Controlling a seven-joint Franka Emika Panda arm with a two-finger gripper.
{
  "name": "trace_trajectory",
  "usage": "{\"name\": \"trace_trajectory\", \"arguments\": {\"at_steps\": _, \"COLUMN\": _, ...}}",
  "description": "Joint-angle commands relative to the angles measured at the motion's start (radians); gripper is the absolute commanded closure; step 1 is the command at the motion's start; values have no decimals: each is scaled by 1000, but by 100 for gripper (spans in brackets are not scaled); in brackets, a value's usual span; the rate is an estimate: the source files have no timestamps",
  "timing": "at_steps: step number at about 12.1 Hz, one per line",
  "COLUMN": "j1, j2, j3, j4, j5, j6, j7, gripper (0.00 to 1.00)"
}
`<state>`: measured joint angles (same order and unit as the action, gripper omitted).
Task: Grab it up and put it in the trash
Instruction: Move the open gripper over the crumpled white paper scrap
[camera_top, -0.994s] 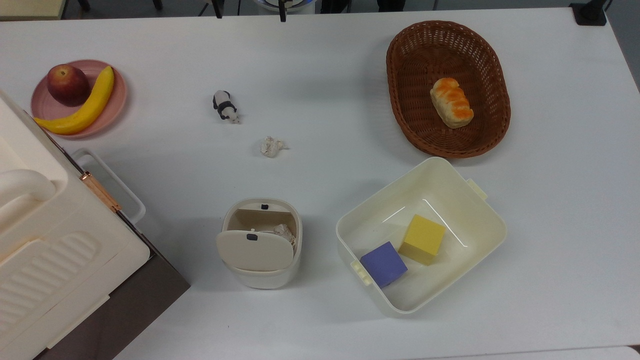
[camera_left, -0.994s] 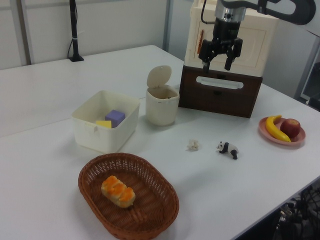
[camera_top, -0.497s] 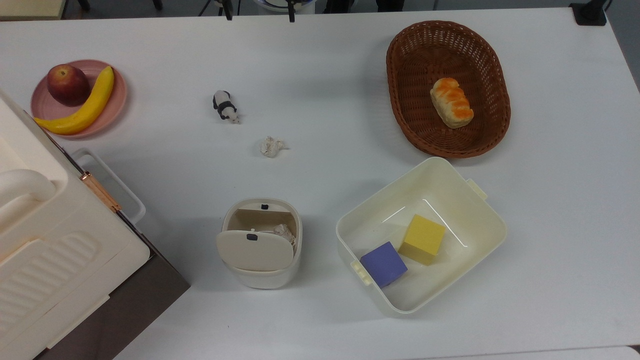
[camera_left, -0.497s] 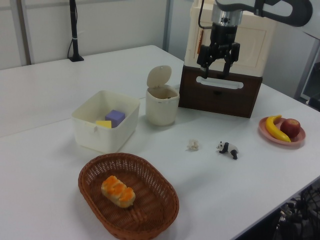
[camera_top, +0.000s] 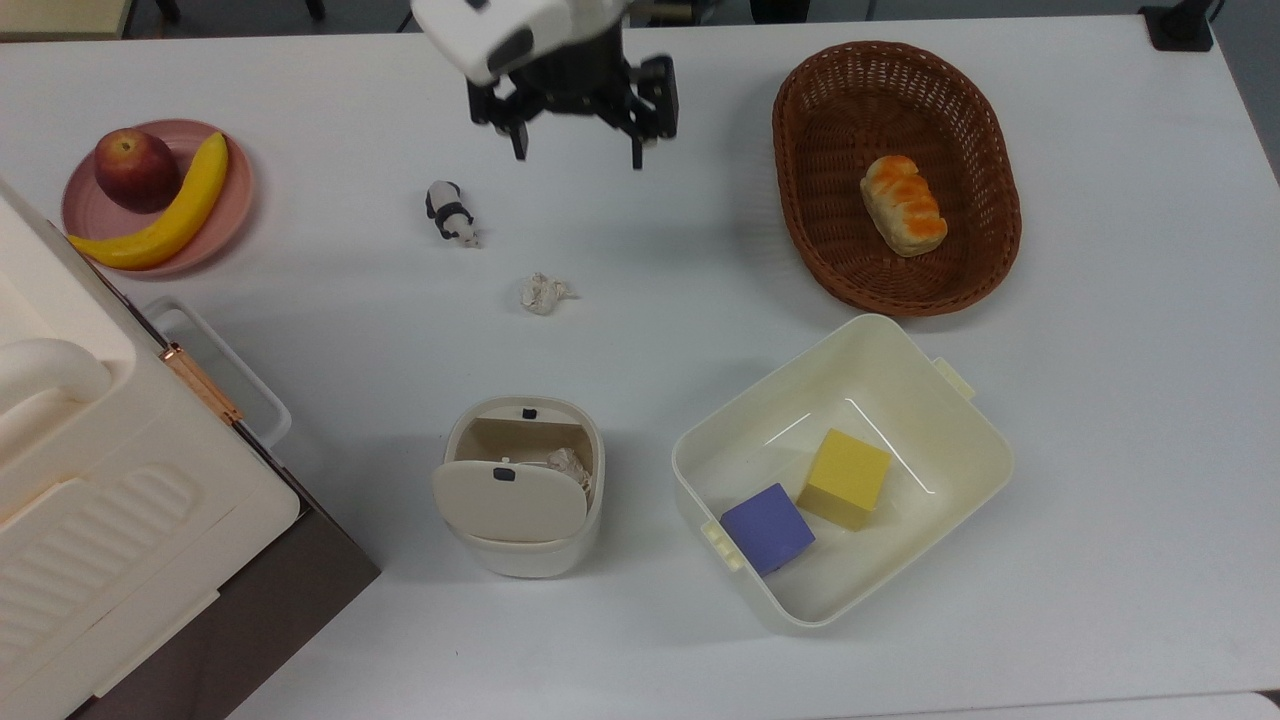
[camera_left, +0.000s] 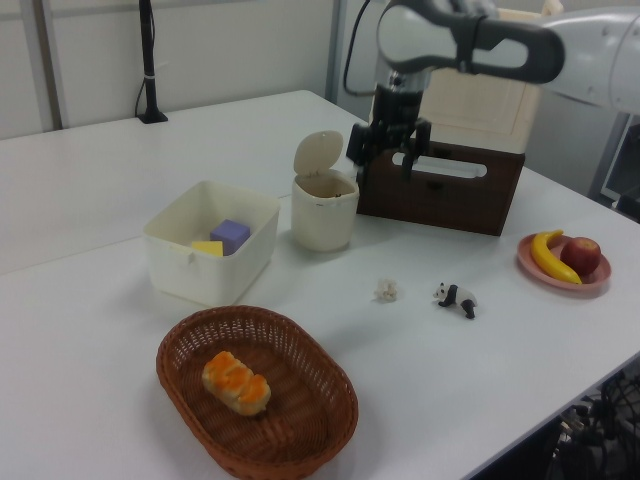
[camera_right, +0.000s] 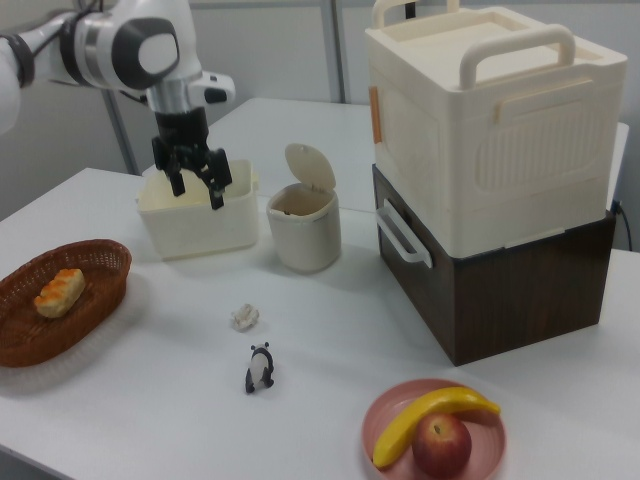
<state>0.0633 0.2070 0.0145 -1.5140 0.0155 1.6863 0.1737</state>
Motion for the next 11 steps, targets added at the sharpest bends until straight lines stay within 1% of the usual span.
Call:
{"name": "trace_trajectory", "arguments": {"at_steps": 1, "j1": 4, "j2": -11, "j3": -4, "j4": -80, "j5": -14, "j6": 49, "j7": 27, "gripper": 0}}
{"name": "trace_trajectory", "arguments": {"at_steps": 3, "j1": -3, "j2": -12, "j3": -4, "j4": -127, "j5": -12, "j6": 100, "j7": 27, "gripper": 0}}
{"name": "trace_trajectory", "arguments": {"at_steps": 5, "j1": -28, "j2": -11, "j3": -4, "j4": -202, "j5": -14, "j6": 203, "j7": 27, "gripper": 0}}
{"name": "trace_trajectory", "arguments": {"at_steps": 7, "j1": -40, "j2": 14, "j3": -4, "j4": -225, "j5": -14, "j6": 252, "j7": 26, "gripper": 0}}
{"name": "trace_trajectory", "arguments": {"at_steps": 11, "j1": -45, "j2": 89, "j3": -4, "j4": -227, "j5": -14, "j6": 254, "j7": 27, "gripper": 0}}
